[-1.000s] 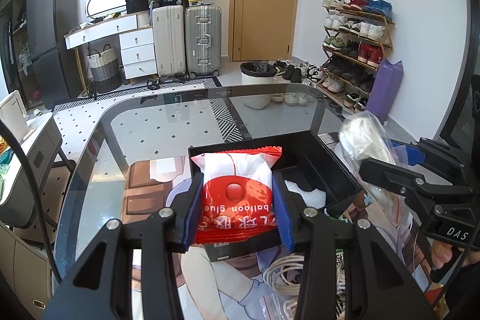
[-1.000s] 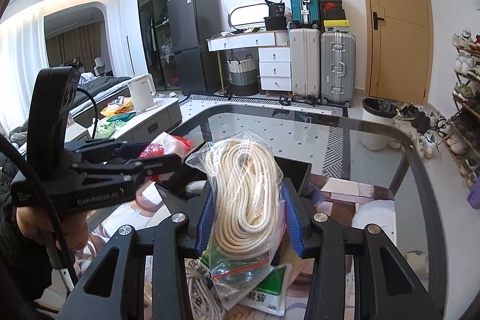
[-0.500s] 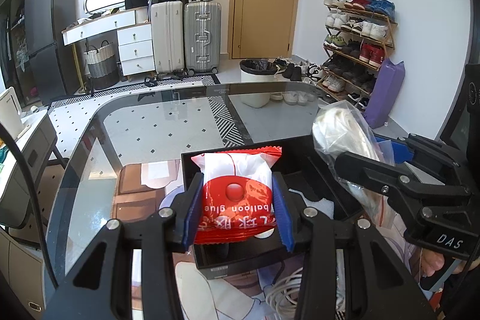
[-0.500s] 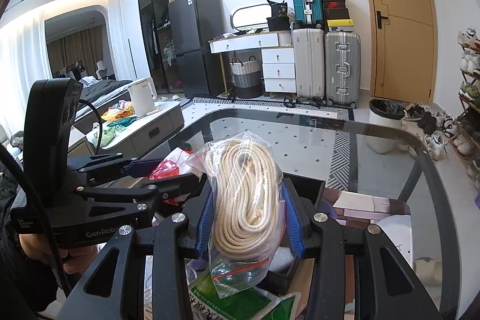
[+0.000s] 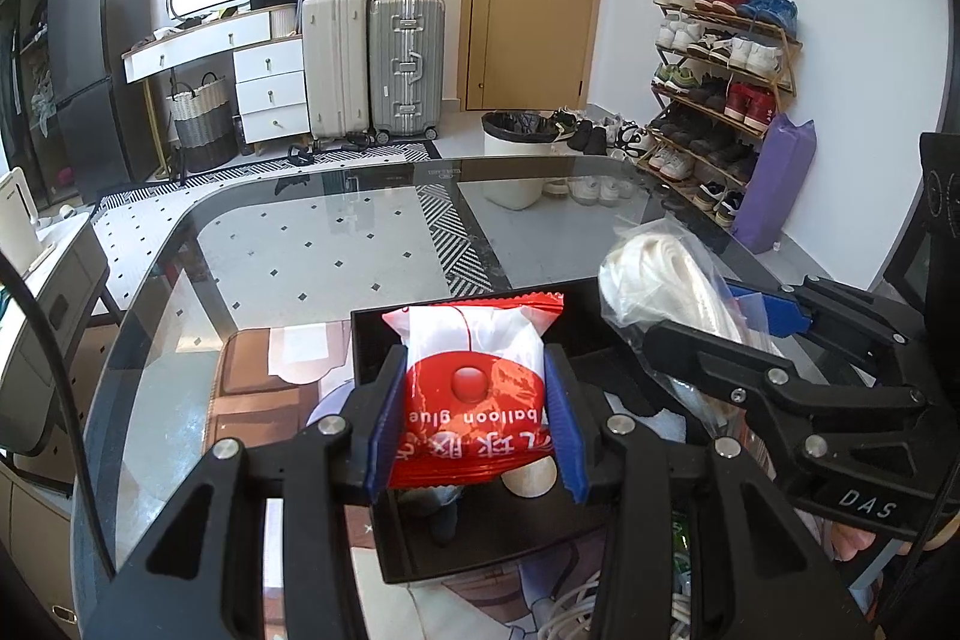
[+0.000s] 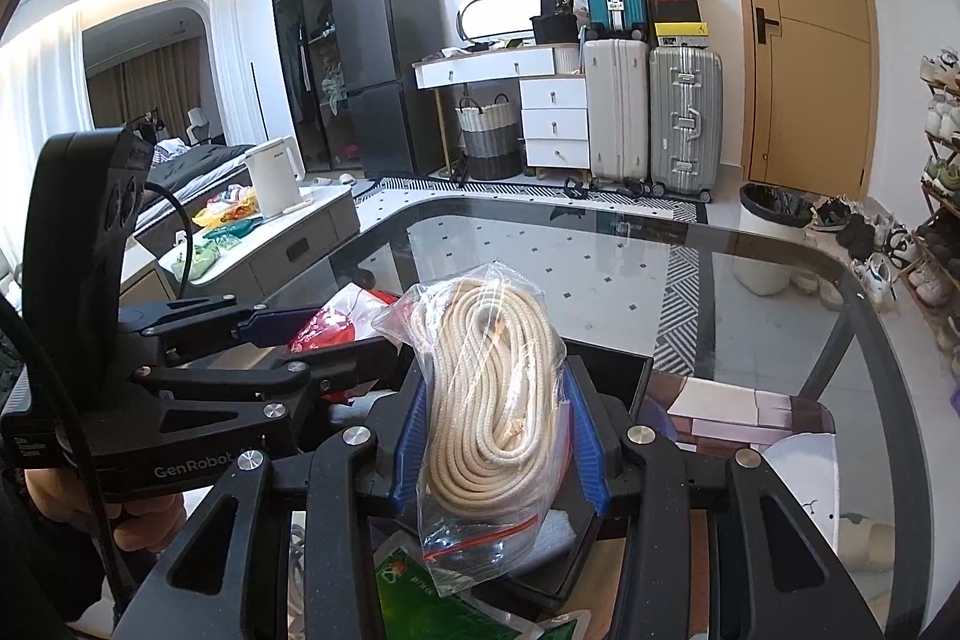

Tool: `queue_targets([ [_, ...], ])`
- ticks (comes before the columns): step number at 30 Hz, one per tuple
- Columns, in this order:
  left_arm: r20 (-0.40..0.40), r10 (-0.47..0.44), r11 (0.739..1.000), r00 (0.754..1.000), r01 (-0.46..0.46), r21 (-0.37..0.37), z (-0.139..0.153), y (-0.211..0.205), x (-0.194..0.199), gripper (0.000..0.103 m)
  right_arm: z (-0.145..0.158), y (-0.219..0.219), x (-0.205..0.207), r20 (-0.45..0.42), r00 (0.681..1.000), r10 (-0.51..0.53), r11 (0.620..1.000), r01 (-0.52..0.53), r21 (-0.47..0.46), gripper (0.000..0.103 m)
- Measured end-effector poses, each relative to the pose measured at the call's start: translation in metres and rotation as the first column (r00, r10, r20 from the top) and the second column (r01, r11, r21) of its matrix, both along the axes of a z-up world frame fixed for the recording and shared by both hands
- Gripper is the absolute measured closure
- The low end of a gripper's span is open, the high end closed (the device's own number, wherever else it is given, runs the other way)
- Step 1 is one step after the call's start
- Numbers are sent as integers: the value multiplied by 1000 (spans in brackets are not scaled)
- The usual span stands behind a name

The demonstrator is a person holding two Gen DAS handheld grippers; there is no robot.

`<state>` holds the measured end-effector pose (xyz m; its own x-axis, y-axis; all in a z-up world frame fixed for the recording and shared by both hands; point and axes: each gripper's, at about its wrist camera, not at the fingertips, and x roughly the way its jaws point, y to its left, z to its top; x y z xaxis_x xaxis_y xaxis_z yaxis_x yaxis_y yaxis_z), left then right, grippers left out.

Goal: Organize soft objects
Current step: 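Carry the glue packet over the black box with the left gripper while the right gripper carries the rope bag, then open the left gripper over the box while the right gripper opens to drop the rope bag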

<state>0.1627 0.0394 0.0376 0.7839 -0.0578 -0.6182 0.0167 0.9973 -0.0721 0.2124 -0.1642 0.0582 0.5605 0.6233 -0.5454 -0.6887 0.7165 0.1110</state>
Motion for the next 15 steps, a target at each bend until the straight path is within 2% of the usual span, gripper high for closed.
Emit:
queue_targets([
  [13, -24, 0, 1000, 1000, 0, 4, -8, -3, 6, 61, -14, 4, 5, 2, 1000, -19, 999, 19, -51, 61],
  [15, -29, 0, 1000, 1000, 0, 3, -8, -4, 6, 60, -15, 3, 6, 0, 1000, -24, 998, 24, -57, 57],
])
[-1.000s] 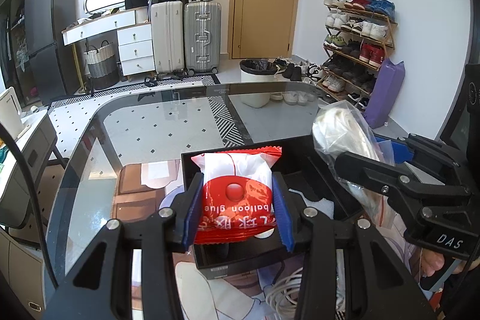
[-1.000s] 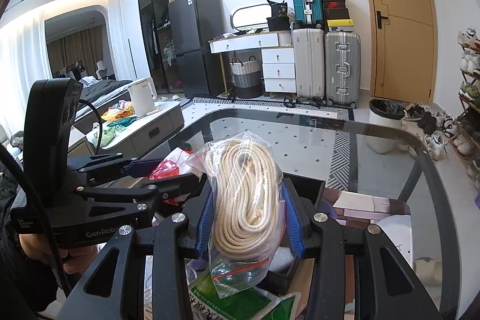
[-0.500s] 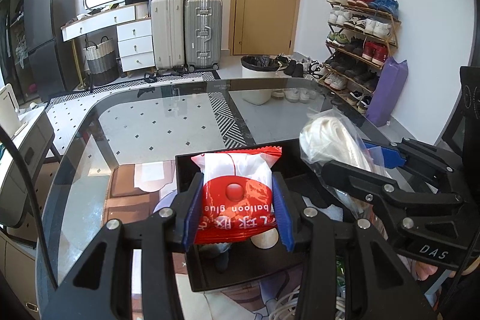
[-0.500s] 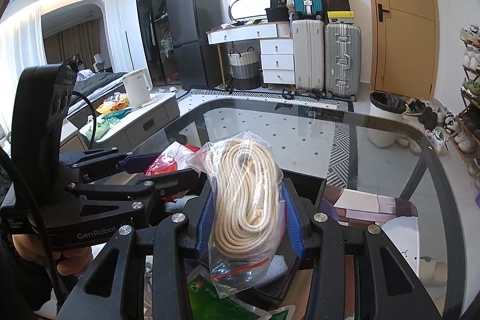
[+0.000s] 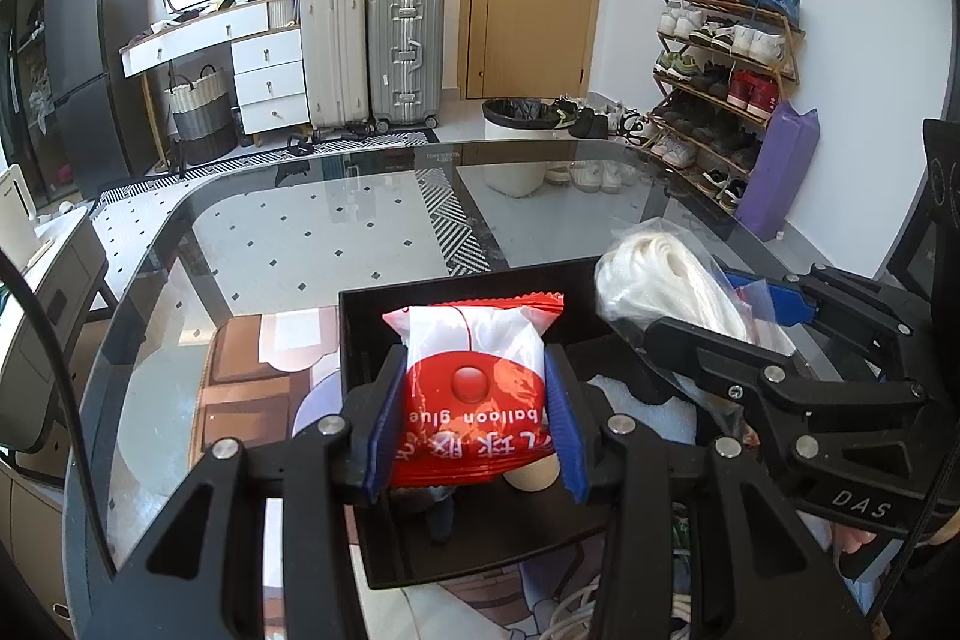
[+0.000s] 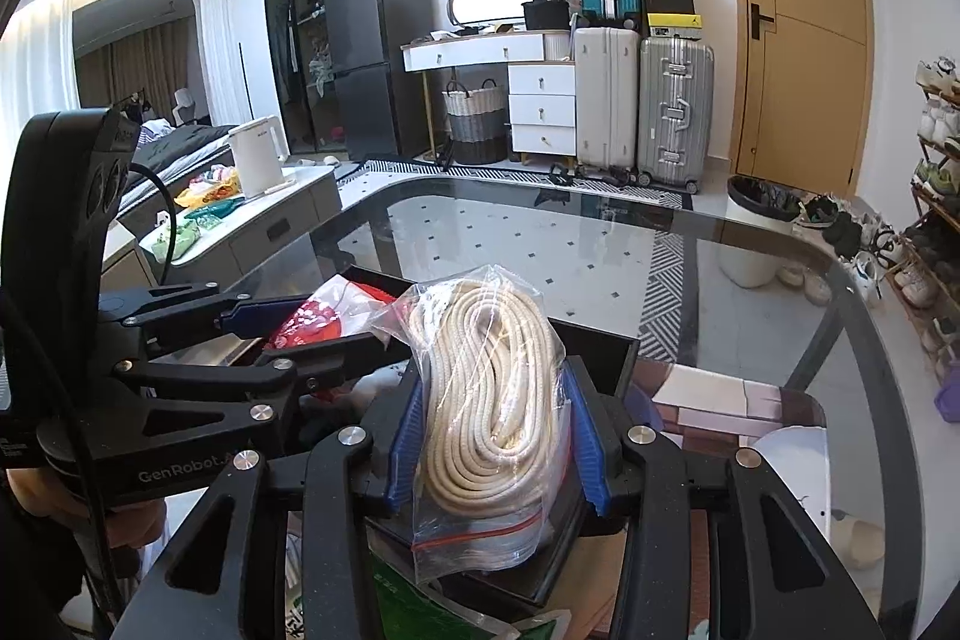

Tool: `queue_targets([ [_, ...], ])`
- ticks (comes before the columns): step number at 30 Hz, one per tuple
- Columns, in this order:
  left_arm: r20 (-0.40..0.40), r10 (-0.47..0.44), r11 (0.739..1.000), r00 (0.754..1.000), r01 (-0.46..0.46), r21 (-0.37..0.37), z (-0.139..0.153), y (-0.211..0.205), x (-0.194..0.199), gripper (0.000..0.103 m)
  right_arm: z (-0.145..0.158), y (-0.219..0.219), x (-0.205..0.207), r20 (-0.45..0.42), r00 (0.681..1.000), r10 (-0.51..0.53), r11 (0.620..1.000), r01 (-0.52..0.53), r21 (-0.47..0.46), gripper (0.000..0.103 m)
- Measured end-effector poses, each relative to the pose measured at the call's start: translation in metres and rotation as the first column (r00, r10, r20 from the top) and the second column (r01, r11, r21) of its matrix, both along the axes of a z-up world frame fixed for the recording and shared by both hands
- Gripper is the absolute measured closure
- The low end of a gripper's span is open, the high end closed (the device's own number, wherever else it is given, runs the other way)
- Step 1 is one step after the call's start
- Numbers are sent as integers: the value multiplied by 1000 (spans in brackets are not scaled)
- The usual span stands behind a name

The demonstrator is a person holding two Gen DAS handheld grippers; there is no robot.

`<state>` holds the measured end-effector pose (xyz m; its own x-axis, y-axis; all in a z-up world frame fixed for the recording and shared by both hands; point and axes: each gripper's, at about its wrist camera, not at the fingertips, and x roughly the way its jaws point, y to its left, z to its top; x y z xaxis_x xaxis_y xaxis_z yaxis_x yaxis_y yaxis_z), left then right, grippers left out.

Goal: Organize soft objects
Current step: 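Open the left gripper over the box while the right gripper opens to drop the rope bag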

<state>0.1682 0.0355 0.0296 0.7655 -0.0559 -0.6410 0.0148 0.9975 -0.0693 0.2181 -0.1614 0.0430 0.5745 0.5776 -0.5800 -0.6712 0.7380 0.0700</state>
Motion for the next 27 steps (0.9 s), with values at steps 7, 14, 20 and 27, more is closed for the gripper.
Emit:
queue_targets([
  [7, -11, -9, 1000, 1000, 8, -16, 5, 0, -6, 55, 7, -12, -8, 23, 1000, 1, 1000, -1, 4, 35],
  [14, 28, -1, 1000, 1000, 1, 8, 16, -2, -26, 17, 13, -40, -24, -1, 1000, -27, 999, 27, 22, 2],
  [20, 50, -5, 1000, 999, 4, 6, 18, -3, -43, 0, 9, -63, -41, -53, 997, -52, 998, 54, 30, 1],
  [27, 41, 1, 1000, 999, -2, 17, 15, 1, -58, 0, -1, -78, -61, -89, 994, -70, 997, 73, 37, 1],
])
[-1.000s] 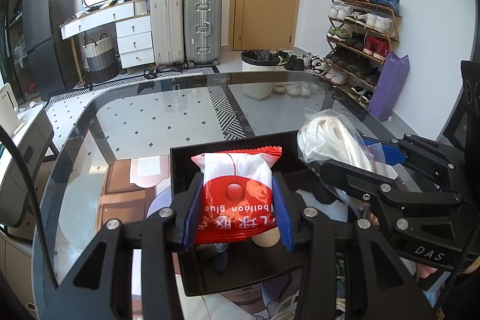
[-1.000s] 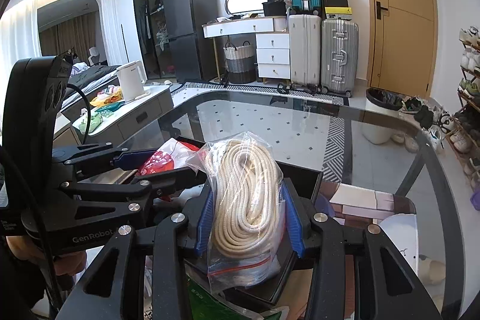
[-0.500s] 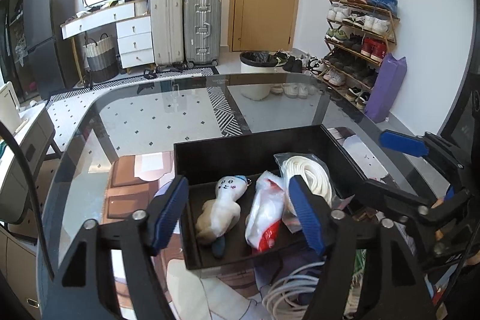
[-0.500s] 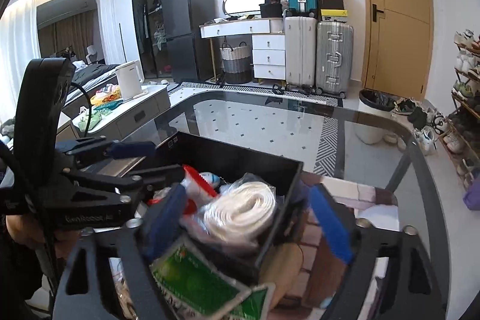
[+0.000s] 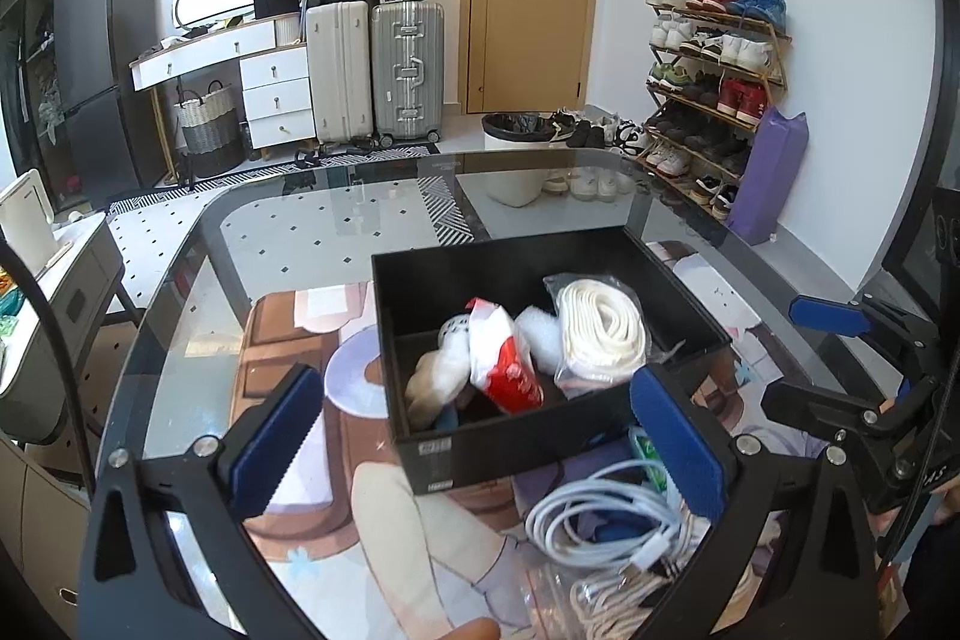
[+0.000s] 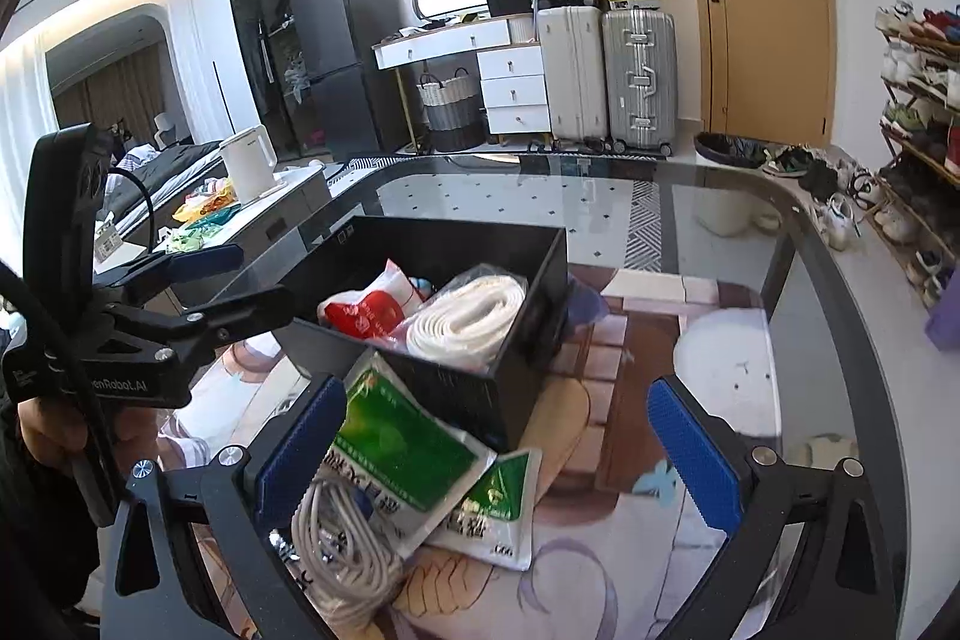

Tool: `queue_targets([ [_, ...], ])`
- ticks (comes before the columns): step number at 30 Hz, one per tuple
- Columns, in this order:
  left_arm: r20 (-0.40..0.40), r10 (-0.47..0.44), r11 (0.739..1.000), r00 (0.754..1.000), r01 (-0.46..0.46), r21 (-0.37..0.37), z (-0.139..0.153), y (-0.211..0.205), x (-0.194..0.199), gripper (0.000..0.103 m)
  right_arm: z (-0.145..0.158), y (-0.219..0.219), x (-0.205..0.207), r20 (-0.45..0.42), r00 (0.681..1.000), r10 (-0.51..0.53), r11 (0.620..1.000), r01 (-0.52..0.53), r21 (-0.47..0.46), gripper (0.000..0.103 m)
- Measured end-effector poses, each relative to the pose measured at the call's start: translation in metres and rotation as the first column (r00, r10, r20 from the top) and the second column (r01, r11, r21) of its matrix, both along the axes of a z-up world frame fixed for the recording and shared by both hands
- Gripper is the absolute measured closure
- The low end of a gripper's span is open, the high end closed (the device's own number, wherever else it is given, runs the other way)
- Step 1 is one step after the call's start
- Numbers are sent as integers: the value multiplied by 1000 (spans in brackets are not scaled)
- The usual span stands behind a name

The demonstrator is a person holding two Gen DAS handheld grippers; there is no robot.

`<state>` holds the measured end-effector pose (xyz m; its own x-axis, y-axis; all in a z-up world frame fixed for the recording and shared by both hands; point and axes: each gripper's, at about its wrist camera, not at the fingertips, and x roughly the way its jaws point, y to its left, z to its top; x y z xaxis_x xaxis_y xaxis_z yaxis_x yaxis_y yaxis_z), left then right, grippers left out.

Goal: Organize soft objects
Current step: 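Open the left gripper over the box while the right gripper opens to drop the rope bag, then grasp the green medicine packet beside the box with the right gripper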

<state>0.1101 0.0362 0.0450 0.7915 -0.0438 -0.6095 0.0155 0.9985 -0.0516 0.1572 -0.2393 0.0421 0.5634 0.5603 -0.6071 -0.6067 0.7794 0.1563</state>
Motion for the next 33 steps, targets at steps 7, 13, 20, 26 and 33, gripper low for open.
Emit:
queue_targets([
  [7, -17, 0, 1000, 1000, 0, 7, -7, 0, -11, 0, -8, -2, -7, -27, 1000, -2, 1000, 2, -20, 1],
  [13, -29, -6, 1000, 1000, 6, 8, -12, 0, -17, 0, -12, -1, -11, -59, 998, 5, 1000, -6, -11, 1],
  [20, -53, -12, 1000, 999, 12, 3, -22, -1, -24, 0, -17, 8, -13, -76, 997, 15, 999, -18, -37, 1],
  [26, -68, -17, 1000, 998, 18, 13, -27, -5, -26, 0, -20, 16, -13, -106, 993, 52, 998, -56, -37, 1],
  [33, -72, -19, 1000, 997, 20, 11, -28, -6, -25, 0, -30, 27, -10, -144, 986, 87, 995, -93, -36, 1],
])
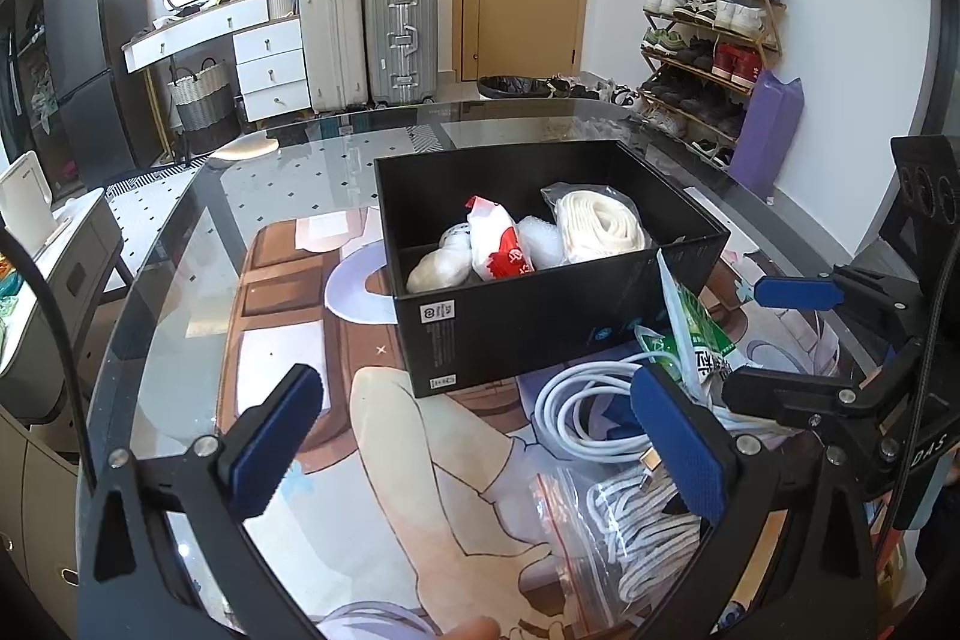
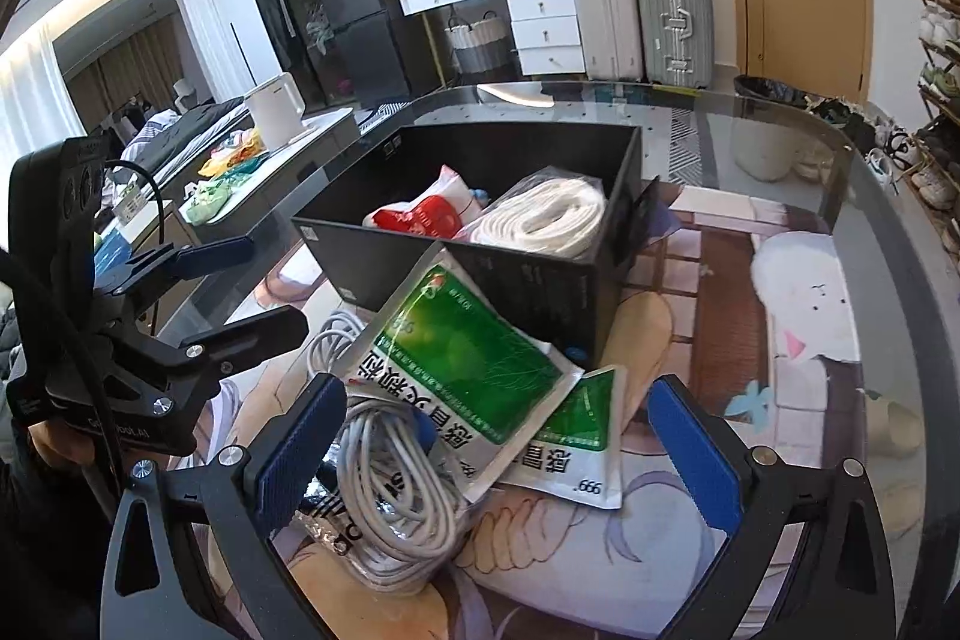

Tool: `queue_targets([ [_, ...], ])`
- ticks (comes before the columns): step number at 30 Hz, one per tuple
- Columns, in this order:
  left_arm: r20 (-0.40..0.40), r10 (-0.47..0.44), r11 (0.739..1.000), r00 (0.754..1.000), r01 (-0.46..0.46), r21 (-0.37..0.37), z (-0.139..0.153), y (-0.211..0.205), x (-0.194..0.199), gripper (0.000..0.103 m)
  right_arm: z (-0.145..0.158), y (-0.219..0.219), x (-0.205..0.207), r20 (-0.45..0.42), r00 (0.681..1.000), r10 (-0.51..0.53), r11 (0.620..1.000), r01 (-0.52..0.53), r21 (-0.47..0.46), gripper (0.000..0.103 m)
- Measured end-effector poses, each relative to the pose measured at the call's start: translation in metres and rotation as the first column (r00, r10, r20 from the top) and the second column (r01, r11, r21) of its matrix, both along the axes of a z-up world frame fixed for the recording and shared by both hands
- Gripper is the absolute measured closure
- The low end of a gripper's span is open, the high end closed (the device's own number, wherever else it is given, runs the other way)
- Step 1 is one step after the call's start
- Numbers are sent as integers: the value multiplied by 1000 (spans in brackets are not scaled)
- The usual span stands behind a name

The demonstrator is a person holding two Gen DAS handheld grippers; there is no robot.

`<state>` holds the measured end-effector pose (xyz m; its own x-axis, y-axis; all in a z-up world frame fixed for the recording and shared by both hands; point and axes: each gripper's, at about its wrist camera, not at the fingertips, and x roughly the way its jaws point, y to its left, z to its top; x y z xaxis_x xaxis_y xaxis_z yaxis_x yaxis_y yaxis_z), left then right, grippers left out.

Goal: Organize soft objects
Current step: 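Grasp the green medicine packet beside the box with the right gripper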

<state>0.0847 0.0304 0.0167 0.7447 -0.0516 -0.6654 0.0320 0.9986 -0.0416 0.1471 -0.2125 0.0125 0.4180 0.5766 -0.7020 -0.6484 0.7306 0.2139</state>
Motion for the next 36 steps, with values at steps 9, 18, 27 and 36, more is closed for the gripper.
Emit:
queue_targets([
  [9, -7, 11, 1000, 1000, -11, -14, -2, 3, 1, 0, -4, 6, 6, -57, 998, 26, 999, -23, 49, 1],
  [18, -11, 11, 1000, 1000, -11, -14, -4, 5, 2, 0, -12, 8, 15, -105, 994, 37, 996, -28, 85, 1],
  [27, -16, 12, 1000, 1000, -12, -11, -6, 7, 5, 0, -19, 17, 22, -138, 989, 51, 994, -36, 105, 1],
  [36, -17, 14, 1000, 1000, -14, -9, -6, 7, 5, 0, -21, 21, 22, -147, 988, 55, 992, -38, 120, 1],
])
